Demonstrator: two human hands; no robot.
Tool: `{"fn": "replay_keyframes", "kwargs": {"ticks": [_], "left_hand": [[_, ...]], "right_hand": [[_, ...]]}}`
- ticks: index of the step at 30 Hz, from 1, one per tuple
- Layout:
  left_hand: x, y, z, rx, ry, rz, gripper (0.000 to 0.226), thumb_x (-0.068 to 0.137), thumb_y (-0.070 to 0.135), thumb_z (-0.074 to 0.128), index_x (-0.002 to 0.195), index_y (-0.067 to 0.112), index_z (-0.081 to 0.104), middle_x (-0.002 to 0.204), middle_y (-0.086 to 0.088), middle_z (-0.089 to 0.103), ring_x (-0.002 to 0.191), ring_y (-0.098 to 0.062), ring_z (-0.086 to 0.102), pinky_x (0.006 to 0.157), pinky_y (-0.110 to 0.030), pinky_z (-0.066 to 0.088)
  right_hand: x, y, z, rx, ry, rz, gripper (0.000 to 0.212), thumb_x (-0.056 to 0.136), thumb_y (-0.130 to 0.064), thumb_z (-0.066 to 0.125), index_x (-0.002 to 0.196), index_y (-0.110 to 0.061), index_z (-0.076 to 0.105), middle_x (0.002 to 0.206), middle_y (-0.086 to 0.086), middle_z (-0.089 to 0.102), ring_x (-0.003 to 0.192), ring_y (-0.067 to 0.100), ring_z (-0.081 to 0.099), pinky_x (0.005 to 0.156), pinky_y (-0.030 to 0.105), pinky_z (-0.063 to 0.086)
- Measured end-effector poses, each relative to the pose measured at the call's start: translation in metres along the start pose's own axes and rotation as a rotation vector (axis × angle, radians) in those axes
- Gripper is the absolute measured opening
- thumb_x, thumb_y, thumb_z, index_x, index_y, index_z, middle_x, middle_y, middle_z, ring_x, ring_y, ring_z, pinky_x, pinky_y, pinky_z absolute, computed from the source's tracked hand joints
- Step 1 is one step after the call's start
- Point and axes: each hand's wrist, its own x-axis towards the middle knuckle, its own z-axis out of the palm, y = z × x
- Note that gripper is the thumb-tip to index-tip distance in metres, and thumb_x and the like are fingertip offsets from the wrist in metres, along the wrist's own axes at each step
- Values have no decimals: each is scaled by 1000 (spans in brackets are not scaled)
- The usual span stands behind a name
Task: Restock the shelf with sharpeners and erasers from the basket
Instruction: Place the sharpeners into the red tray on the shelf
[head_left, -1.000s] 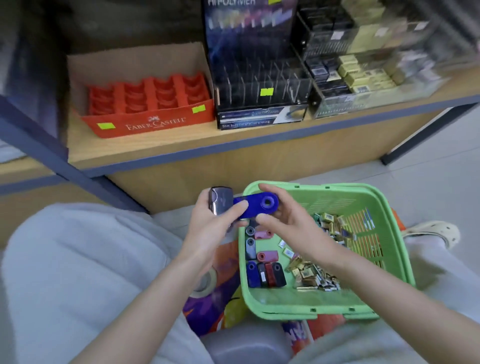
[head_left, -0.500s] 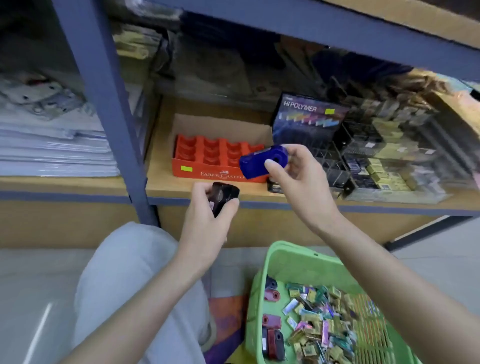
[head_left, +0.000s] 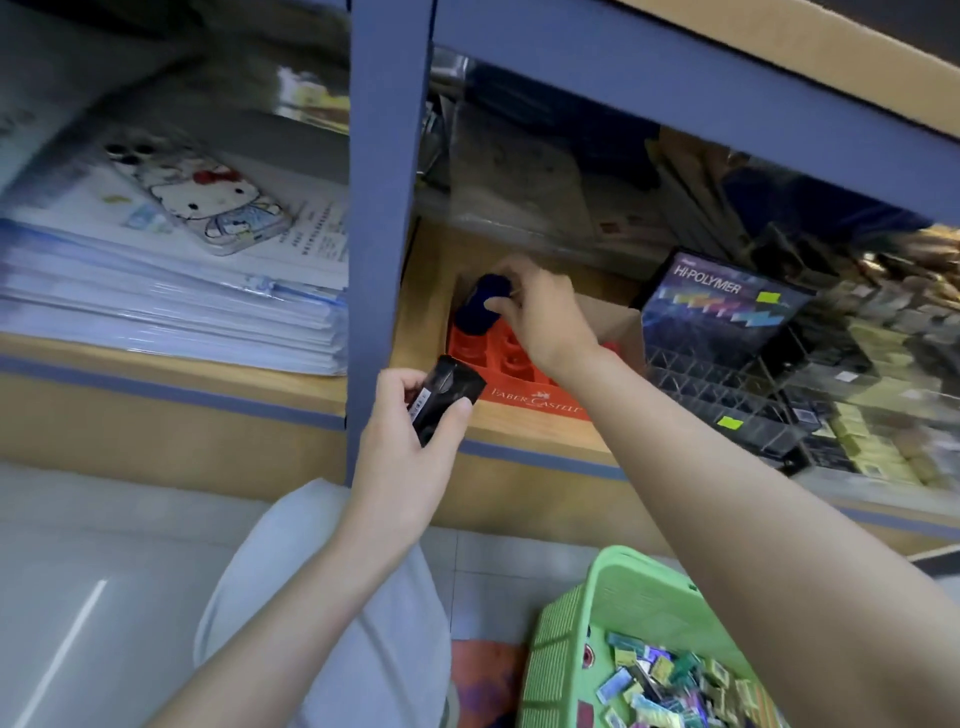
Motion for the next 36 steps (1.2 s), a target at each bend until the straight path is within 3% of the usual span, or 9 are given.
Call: {"fn": "replay_keyframes", "kwargs": {"ticks": [4, 7, 12, 18, 20, 23, 25, 30, 36], "left_hand": [[6, -2, -2, -56, 9, -27, 22, 91, 14, 57, 88, 29, 43, 84, 4, 54, 83, -29, 58, 73, -49, 48], [8, -5, -1, -61, -11, -15, 20, 92, 14, 58, 89, 29, 45, 82, 4, 55, 77, -21, 55, 72, -45, 47], [9, -5, 0, -64, -39, -7, 13, 91, 19, 59, 92, 31, 52, 86, 3, 60, 76, -13, 57, 59, -18, 48], [10, -4, -1, -101, -12, -27, 19, 89, 17, 62, 95, 28, 48, 88, 4, 63, 56, -3, 58, 53, -16, 45], [11, -3, -3, -89, -23, 7, 16, 89, 16, 62, 95, 27, 51, 89, 1, 62, 58, -4, 58, 55, -15, 45], [14, 5, -3, 11, -66, 107, 17, 88, 23, 66, 100, 32, 60, 99, 0, 62, 81, -8, 61, 70, -23, 51], [15, 13, 0, 6, -72, 102, 26, 83, 25, 72, 100, 36, 55, 99, 8, 62, 88, -3, 61, 78, -21, 51], [20, 28, 8, 1, -61, 87, 33, 79, 18, 74, 95, 30, 48, 90, 12, 60, 75, 4, 56, 71, -13, 47], [32, 30, 10, 252, -114, 349, 23, 90, 10, 62, 110, 20, 58, 106, 8, 57, 88, -2, 55, 79, -10, 44]], "right_hand": [[10, 6, -2, -129, -67, -63, 28, 91, -15, 60, 119, -14, 56, 104, 13, 66, 92, 28, 64, 81, 41, 54], [20, 7, -1, -219, -149, -82, 34, 89, -17, 63, 123, -13, 57, 112, 15, 64, 102, 30, 61, 89, 43, 50], [24, 5, 3, -263, -172, -62, 39, 90, -17, 61, 128, -14, 56, 118, 16, 62, 108, 32, 58, 94, 42, 47], [-6, -1, -10, -242, -102, -104, 46, 98, -28, 46, 142, -15, 38, 142, 14, 37, 129, 29, 41, 103, 35, 39], [-28, -9, -19, -55, -66, -92, 41, 100, -34, 39, 138, -19, 44, 136, 6, 45, 125, 18, 44, 99, 20, 34], [-62, -20, -29, 164, -252, -160, 35, 99, -28, 41, 133, -22, 51, 126, -5, 54, 116, -1, 46, 93, 2, 29], [-77, -23, -35, 253, -325, -189, 32, 99, -24, 44, 129, -22, 54, 119, -12, 58, 110, -7, 50, 93, 5, 36], [-83, -16, -47, 260, -268, -157, 36, 96, -24, 49, 132, -28, 49, 108, -12, 63, 103, -2, 56, 90, 15, 46], [-82, -5, -49, 173, -362, -106, 42, 91, -20, 59, 130, -32, 46, 103, -11, 60, 91, 4, 62, 84, 21, 51]]}}
